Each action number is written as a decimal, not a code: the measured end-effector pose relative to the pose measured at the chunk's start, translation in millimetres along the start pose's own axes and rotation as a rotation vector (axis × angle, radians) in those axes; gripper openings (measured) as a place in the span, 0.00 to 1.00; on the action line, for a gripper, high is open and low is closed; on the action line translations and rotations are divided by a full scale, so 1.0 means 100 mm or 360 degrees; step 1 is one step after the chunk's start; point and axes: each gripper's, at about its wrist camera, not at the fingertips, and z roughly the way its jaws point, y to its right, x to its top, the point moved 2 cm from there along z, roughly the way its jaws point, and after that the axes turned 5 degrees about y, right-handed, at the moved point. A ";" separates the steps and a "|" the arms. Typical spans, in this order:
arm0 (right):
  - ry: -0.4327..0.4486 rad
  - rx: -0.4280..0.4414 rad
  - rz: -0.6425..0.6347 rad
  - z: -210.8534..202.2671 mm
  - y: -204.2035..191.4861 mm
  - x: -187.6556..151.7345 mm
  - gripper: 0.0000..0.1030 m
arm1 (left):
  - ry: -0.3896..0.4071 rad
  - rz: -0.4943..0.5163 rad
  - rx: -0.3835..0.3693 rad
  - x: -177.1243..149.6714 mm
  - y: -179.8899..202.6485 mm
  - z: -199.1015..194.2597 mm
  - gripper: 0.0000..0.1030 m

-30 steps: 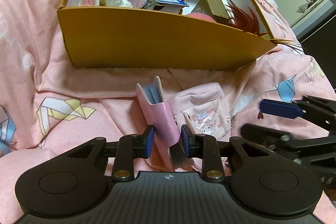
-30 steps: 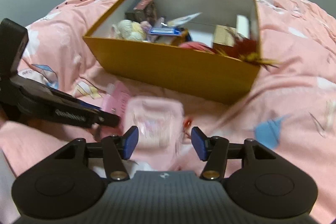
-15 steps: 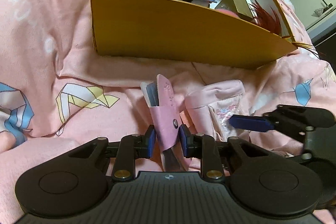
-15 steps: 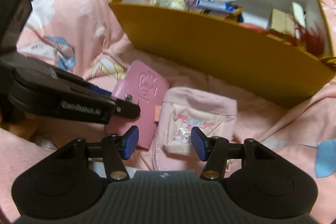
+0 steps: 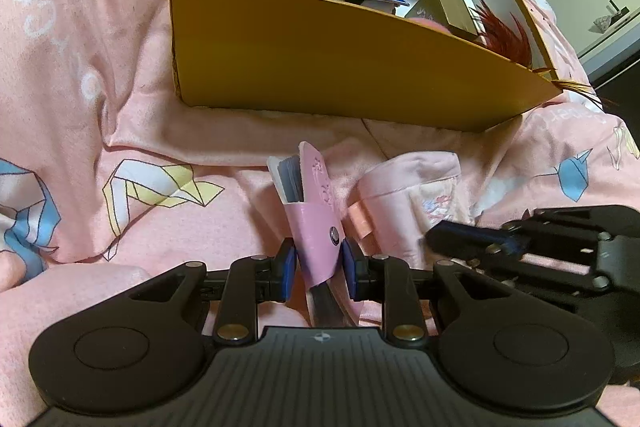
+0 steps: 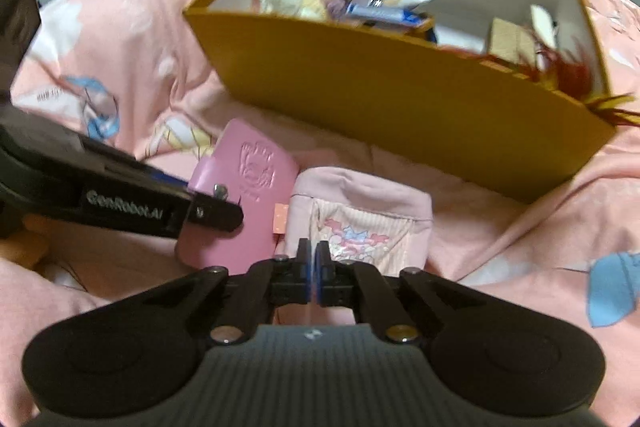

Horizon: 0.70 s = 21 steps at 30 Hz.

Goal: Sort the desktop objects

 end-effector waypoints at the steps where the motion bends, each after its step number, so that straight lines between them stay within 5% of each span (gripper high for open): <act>1: 0.0014 -0.0004 0.0000 -0.03 0.00 0.01 0.01 | -0.0001 0.0001 0.0001 0.00 -0.01 0.00 0.27; 7: 0.0084 -0.0016 -0.0006 -0.15 -0.02 0.06 0.01 | -0.0001 -0.0002 0.0000 0.00 0.01 -0.01 0.27; 14: 0.0239 0.0287 0.0169 -0.46 0.05 0.24 0.01 | 0.0000 -0.0022 -0.0018 0.00 -0.02 -0.01 0.27; 21: 0.0052 0.0371 0.0406 -0.09 0.22 0.07 0.01 | 0.0018 0.0033 -0.0059 0.00 0.04 0.01 0.27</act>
